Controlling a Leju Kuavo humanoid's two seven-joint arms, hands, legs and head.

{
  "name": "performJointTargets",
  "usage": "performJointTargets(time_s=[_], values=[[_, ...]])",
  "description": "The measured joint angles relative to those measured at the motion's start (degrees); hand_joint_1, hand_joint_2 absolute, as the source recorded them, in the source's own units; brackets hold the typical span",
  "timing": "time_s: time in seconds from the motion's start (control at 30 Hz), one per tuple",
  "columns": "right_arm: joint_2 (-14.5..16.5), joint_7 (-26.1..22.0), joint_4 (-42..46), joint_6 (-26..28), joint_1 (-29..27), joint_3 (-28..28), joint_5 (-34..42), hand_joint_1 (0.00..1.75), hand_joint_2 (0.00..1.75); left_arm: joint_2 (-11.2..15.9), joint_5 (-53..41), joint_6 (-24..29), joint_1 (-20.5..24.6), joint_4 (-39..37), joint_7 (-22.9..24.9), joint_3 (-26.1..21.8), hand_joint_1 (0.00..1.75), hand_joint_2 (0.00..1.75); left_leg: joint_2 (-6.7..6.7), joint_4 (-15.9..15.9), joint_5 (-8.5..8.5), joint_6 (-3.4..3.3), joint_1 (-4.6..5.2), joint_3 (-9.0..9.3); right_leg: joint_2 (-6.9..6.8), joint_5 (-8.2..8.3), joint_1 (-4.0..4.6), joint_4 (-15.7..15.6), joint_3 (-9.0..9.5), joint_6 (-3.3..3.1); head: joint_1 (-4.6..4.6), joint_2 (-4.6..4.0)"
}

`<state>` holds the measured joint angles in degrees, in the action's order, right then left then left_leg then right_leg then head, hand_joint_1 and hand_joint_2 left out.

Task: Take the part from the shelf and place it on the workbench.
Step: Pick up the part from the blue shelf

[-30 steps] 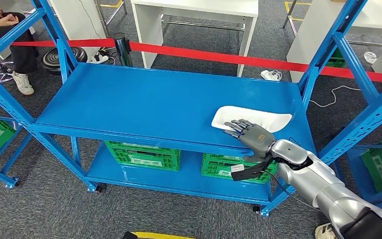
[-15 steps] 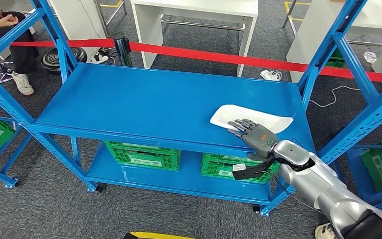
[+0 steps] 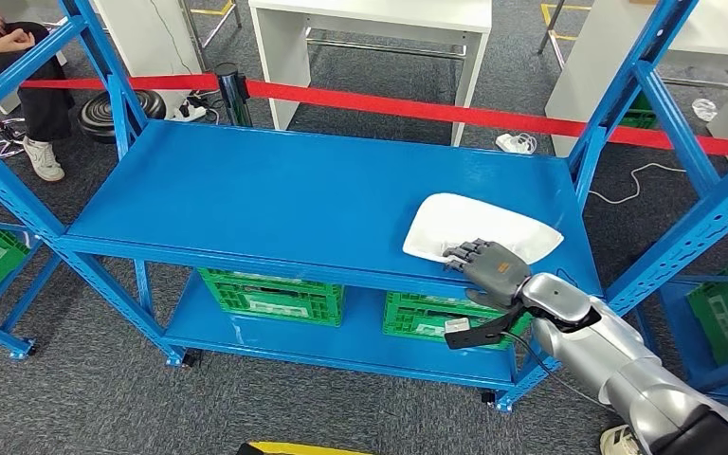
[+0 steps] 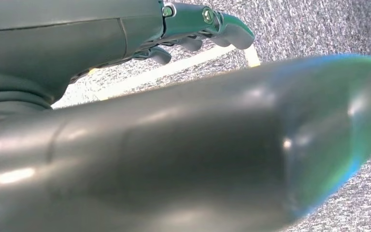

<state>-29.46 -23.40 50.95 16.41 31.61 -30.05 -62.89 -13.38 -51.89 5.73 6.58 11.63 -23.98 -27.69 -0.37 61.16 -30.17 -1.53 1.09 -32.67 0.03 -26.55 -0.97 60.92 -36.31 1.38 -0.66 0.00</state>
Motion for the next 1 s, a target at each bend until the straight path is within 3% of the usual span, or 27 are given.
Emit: performJointTargets(time_s=[0.07, 0.2, 0.3, 0.37, 0.4, 0.47, 0.5, 0.53, 0.63, 1.0], values=[[0.0, 0.03, 0.0, -0.03, -0.02, 0.16, -0.02, 0.67, 1.75, 0.0, 0.0, 0.0, 0.03, 0.0, 0.02, 0.0, 0.0, 0.0, 0.01, 0.0, 0.0, 0.0, 0.0, 0.01, 0.01, 0.02, 0.0, -0.01, 0.0, 0.0, 0.0, 0.0], [0.0, -0.03, -0.01, -0.21, 0.0, 0.39, -0.09, 0.41, 1.75, -0.01, -0.01, 0.01, 0.06, 0.0, -0.01, 0.0, 0.0, 0.0, 0.01, 0.0, 0.02, -0.02, 0.0, 0.01, 0.01, 0.04, 0.0, -0.01, 0.0, 0.01, 0.0, 0.0], [0.0, -0.04, -0.02, -0.32, 0.03, 0.55, -0.11, 0.69, 1.75, -0.02, -0.02, 0.01, 0.08, 0.0, -0.05, 0.0, 0.0, 0.0, 0.01, 0.0, 0.03, -0.02, 0.0, 0.01, 0.01, 0.04, 0.0, -0.01, 0.0, 0.01, 0.0, 0.0], [0.0, -0.11, -0.02, -0.49, 0.04, 0.62, -0.12, 1.13, 1.75, -0.02, -0.02, 0.0, 0.09, 0.0, -0.14, 0.0, 0.0, 0.0, 0.01, 0.0, 0.03, -0.02, 0.0, 0.0, 0.01, 0.04, 0.0, -0.01, 0.0, 0.01, 0.0, 0.0], [0.0, -0.17, -0.02, -0.6, 0.04, 0.63, -0.11, 1.25, 1.75, -0.02, -0.02, -0.04, 0.09, 0.0, -0.19, 0.0, 0.0, 0.0, 0.01, 0.0, 0.03, -0.02, 0.0, 0.0, 0.02, 0.04, 0.0, -0.01, 0.0, 0.01, 0.0, 0.0], [0.0, -0.31, -0.02, -0.86, 0.0, 0.61, -0.11, 1.34, 1.75, -0.02, 0.03, -0.2, 0.12, 0.0, -0.28, 0.0, 0.0, 0.87, 0.02, 0.0, 0.02, -0.02, 0.0, -0.01, 0.02, 0.04, 0.0, -0.01, 0.0, 0.01, 0.0, 0.0], [0.0, -0.37, -0.03, -0.99, -0.02, 0.6, -0.14, 1.24, 1.75, -0.02, 0.06, -0.3, 0.14, 0.0, -0.32, 0.0, 0.0, 1.31, 0.02, 0.0, 0.02, -0.02, 0.0, -0.01, 0.03, 0.04, 0.0, -0.01, 0.0, 0.01, 0.0, 0.0], [0.0, -0.42, -0.04, -1.15, -0.04, 0.56, -0.2, 1.34, 1.75, -0.02, 0.09, -0.38, 0.15, 0.0, -0.37, 0.0, 0.0, 1.75, 0.03, 0.0, 0.02, -0.02, 0.0, -0.02, 0.03, 0.04, 0.0, -0.01, -0.01, 0.01, 0.0, 0.0], [0.01, -0.57, -0.09, -1.4, 0.0, 0.4, -0.51, 1.71, 1.75, -0.02, 0.16, -0.51, 0.18, 0.0, -0.49, 0.0, 0.0, 1.75, 0.05, 0.0, 0.03, -0.03, 0.0, -0.02, 0.05, 0.06, -0.01, -0.03, 0.0, 0.0, 0.0, 0.0], [0.01, -0.09, -0.69, -0.83, 0.67, 0.37, -0.52, 1.75, 1.75, -0.02, -0.13, -0.43, 0.2, 0.0, -0.54, 0.0, 0.0, 1.75, 0.04, 0.0, 0.13, -0.12, 0.01, -0.05, 0.06, 0.19, 0.01, -0.11, -0.01, 0.01, 0.0, 0.0]])
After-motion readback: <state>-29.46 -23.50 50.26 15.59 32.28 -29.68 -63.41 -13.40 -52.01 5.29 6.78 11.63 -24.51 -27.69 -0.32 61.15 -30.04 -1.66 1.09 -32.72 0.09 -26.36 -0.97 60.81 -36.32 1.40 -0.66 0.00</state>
